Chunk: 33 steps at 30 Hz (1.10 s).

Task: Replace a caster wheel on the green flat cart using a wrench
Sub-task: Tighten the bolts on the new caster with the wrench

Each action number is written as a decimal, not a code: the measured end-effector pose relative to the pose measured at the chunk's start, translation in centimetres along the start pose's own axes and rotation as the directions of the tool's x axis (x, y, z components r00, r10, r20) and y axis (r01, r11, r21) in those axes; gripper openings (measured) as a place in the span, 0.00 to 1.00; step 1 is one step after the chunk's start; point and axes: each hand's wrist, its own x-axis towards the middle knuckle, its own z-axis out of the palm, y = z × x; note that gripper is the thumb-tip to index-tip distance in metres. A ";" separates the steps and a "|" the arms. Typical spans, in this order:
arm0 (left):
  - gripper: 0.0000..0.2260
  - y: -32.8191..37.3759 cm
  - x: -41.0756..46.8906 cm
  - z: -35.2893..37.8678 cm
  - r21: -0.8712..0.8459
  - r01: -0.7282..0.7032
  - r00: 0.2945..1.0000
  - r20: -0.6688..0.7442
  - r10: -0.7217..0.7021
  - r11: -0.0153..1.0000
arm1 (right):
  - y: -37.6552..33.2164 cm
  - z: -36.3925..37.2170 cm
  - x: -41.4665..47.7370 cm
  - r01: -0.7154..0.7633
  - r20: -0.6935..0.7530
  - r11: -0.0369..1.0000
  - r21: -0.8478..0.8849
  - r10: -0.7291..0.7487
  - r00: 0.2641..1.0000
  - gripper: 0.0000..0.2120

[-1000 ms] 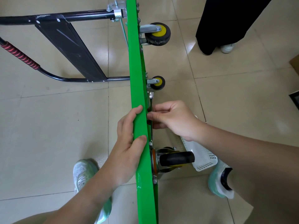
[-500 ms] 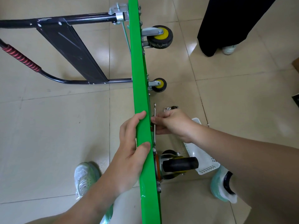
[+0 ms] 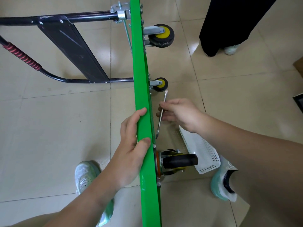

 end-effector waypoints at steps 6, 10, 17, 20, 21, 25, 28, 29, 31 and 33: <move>0.29 -0.2 0.0 0.4 0.000 0.002 0.999 -0.035 -0.002 1.000 | -2.0 1.4 -5.1 0.219 0.109 0.974 -0.063 -0.212 0.971 0.07; 0.29 -0.2 0.0 0.5 0.012 0.000 0.999 -0.051 0.001 1.000 | -1.2 1.3 -6.5 0.261 0.133 0.962 -0.077 -0.249 0.959 0.09; 0.30 -0.4 -0.1 0.5 -0.008 -0.001 0.999 -0.052 0.000 1.000 | 0.4 1.7 -7.6 0.345 0.218 0.938 -0.032 -0.330 0.918 0.12; 0.30 -0.2 -0.1 0.5 -0.011 0.006 0.999 -0.052 -0.007 1.000 | 0.4 1.8 -7.7 0.361 0.238 0.932 -0.046 -0.340 0.910 0.12; 0.29 -0.2 -0.1 0.5 -0.009 0.007 0.999 -0.050 -0.008 1.000 | 0.2 1.7 -7.7 0.370 0.245 0.926 -0.071 -0.344 0.907 0.12; 0.29 0.2 -0.1 0.5 -0.017 0.022 0.998 -0.050 -0.022 1.000 | 0.1 1.6 -8.1 0.390 0.293 0.913 -0.116 -0.344 0.892 0.14; 0.28 0.4 -0.2 0.6 -0.019 0.030 0.998 -0.057 -0.031 0.999 | 0.5 1.3 -8.5 0.395 0.285 0.910 -0.126 -0.348 0.893 0.13; 0.29 0.4 -0.2 0.6 -0.019 0.030 0.998 -0.059 -0.031 0.999 | 0.7 1.2 -8.7 0.398 0.286 0.906 -0.143 -0.347 0.893 0.13; 0.29 0.2 -0.2 0.6 -0.018 0.034 0.998 -0.056 -0.035 0.999 | 1.1 1.1 -8.9 0.407 0.275 0.897 -0.174 -0.353 0.894 0.13; 0.29 0.2 -0.3 0.6 -0.025 0.040 0.998 -0.054 -0.041 0.999 | 1.6 1.1 -8.7 0.415 0.220 0.891 -0.184 -0.374 0.901 0.13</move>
